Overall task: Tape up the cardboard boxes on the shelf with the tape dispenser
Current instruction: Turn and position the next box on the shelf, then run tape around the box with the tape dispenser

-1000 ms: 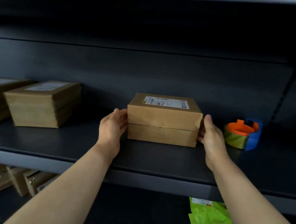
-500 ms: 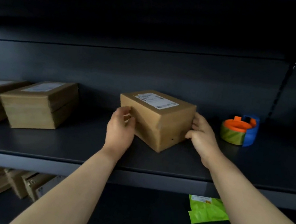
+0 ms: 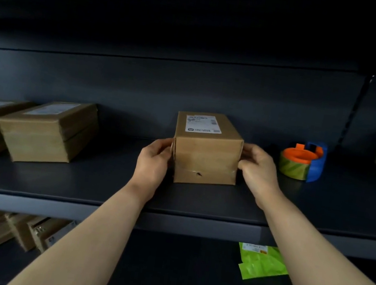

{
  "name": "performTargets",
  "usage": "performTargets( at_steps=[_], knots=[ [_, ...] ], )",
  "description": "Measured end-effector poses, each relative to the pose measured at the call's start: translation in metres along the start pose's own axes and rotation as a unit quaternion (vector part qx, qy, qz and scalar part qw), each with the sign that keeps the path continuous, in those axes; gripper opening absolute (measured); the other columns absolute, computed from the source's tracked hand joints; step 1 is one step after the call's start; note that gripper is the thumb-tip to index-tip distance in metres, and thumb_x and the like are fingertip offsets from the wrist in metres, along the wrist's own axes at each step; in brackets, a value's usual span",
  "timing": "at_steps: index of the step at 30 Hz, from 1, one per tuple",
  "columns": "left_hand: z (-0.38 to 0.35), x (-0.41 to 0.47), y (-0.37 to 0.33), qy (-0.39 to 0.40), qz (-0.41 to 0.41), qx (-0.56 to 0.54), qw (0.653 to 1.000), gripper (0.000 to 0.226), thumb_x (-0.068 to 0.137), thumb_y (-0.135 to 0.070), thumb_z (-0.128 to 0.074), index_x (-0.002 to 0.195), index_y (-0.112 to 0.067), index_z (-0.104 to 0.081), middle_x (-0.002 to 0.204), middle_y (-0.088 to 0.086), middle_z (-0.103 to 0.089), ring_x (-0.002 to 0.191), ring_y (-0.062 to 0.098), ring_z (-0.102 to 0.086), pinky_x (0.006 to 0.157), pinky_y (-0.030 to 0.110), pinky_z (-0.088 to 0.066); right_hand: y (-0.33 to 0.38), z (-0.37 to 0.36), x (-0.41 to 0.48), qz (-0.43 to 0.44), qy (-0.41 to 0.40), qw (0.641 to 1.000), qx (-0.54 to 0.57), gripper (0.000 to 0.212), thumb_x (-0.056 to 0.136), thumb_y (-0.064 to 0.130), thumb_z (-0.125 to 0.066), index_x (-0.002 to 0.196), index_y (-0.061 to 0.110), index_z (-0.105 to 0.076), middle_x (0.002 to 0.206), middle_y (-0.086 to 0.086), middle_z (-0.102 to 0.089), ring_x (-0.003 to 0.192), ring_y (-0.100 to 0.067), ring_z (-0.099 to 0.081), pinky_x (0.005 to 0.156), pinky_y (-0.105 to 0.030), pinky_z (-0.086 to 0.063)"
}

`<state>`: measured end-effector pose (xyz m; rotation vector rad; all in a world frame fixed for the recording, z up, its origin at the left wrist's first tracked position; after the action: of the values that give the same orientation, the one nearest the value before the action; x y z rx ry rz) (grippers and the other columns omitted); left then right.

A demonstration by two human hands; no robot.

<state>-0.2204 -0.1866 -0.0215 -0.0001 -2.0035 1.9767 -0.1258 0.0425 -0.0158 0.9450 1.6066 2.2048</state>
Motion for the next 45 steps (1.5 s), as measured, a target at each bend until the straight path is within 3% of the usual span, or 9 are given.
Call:
performTargets(
  at_steps=[4,10,16,19,25,31,37,40,45],
  knots=[
    [0.011,0.004,0.0,-0.035,-0.031,0.042,0.998,0.028,0.09,-0.023,-0.049,0.112,-0.026,-0.066,0.105,-0.004,-0.072,0.104,0.017,-0.066,0.095,0.045,-0.052,0.001,0.006,0.001,0.014,-0.026,0.999,-0.013,0.047,0.08,-0.011,-0.048,0.105,0.026,-0.063,0.1,0.012,-0.066,0.096,-0.002,-0.061,0.092,-0.029,-0.05],
    [0.021,-0.015,-0.032,-0.119,-0.157,0.098,0.975,0.028,0.096,-0.003,-0.047,0.117,-0.016,-0.06,0.111,-0.004,-0.064,0.105,0.009,-0.06,0.098,0.035,-0.049,0.003,0.015,0.004,0.04,-0.073,0.996,-0.025,0.047,0.079,-0.013,-0.045,0.104,0.019,-0.067,0.1,0.005,-0.069,0.096,-0.009,-0.065,0.093,-0.033,-0.053],
    [-0.019,-0.065,-0.093,-0.117,-0.461,0.267,0.838,0.027,0.081,0.007,-0.054,0.097,-0.012,-0.066,0.108,-0.004,-0.065,0.1,0.019,-0.054,0.085,0.029,-0.048,0.008,0.033,-0.003,0.053,-0.071,0.996,-0.027,0.046,0.083,-0.015,-0.045,0.099,0.02,-0.068,0.092,0.015,-0.065,0.085,0.0,-0.064,0.08,-0.019,-0.051],
    [-0.064,-0.076,-0.115,-0.06,-0.508,0.252,0.821,0.027,0.08,0.009,-0.052,0.093,-0.009,-0.067,0.103,0.001,-0.067,0.098,0.02,-0.057,0.087,0.028,-0.048,0.008,0.058,-0.005,0.065,-0.069,0.995,-0.036,0.054,0.081,-0.017,-0.043,0.087,0.031,-0.066,0.094,0.016,-0.067,0.085,-0.003,-0.066,0.08,-0.02,-0.05],
    [-0.165,-0.073,-0.128,0.051,-0.483,0.273,0.831,0.028,0.082,0.008,-0.049,0.096,-0.009,-0.067,0.103,0.003,-0.067,0.099,0.018,-0.059,0.095,0.015,-0.039,-0.007,0.147,0.006,0.057,-0.14,0.988,0.006,0.053,0.073,-0.018,-0.045,0.077,0.027,-0.07,0.082,0.003,-0.072,0.081,-0.015,-0.07,0.083,-0.037,-0.057],
    [-0.251,-0.037,-0.087,0.145,-0.3,0.383,0.862,0.023,0.089,-0.009,-0.053,0.106,-0.017,-0.065,0.107,0.001,-0.065,0.106,0.019,-0.054,0.09,0.034,-0.046,-0.032,0.218,0.011,0.031,-0.177,0.983,-0.041,0.049,0.077,-0.021,-0.043,0.083,0.021,-0.068,0.085,0.0,-0.069,0.073,-0.007,-0.064,0.072,-0.012,-0.051],
    [-0.317,-0.027,-0.061,0.162,-0.213,0.485,0.832,0.039,0.094,-0.038,-0.054,0.123,-0.012,-0.053,0.117,0.011,-0.061,0.112,0.028,-0.053,0.088,0.037,-0.045,-0.046,0.242,0.01,0.026,-0.189,0.981,-0.037,0.05,0.076,-0.019,-0.04,0.084,0.023,-0.067,0.082,0.009,-0.067,0.075,-0.005,-0.065,0.069,-0.01,-0.046],
    [-0.345,-0.028,-0.057,0.151,-0.233,0.572,0.772,0.052,0.093,-0.049,-0.054,0.126,-0.011,-0.046,0.113,0.012,-0.062,0.107,0.03,-0.058,0.085,0.036,-0.044,-0.045,0.243,0.008,0.034,-0.19,0.981,-0.015,0.048,0.076,-0.018,-0.041,0.085,0.021,-0.068,0.08,0.009,-0.067,0.076,-0.002,-0.063,0.068,-0.006,-0.046],
    [-0.355,-0.02,-0.047,0.144,-0.193,0.62,0.747,0.052,0.09,-0.042,-0.063,0.127,-0.012,-0.042,0.113,0.011,-0.064,0.1,0.027,-0.063,0.074,0.035,-0.05,-0.049,0.242,0.012,0.033,-0.168,0.985,0.01,0.052,0.078,-0.016,-0.043,0.079,0.031,-0.065,0.079,0.009,-0.067,0.072,-0.001,-0.064,0.07,-0.012,-0.048]
  ],
)
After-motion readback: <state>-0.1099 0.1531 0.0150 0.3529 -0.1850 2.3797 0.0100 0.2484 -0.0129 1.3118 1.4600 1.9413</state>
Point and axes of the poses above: each hand's wrist, its own x-axis towards the middle knuckle, its own z-axis out of the back of the hand, y = z × x, the point moved 9 cm from there along x, towards the middle knuckle
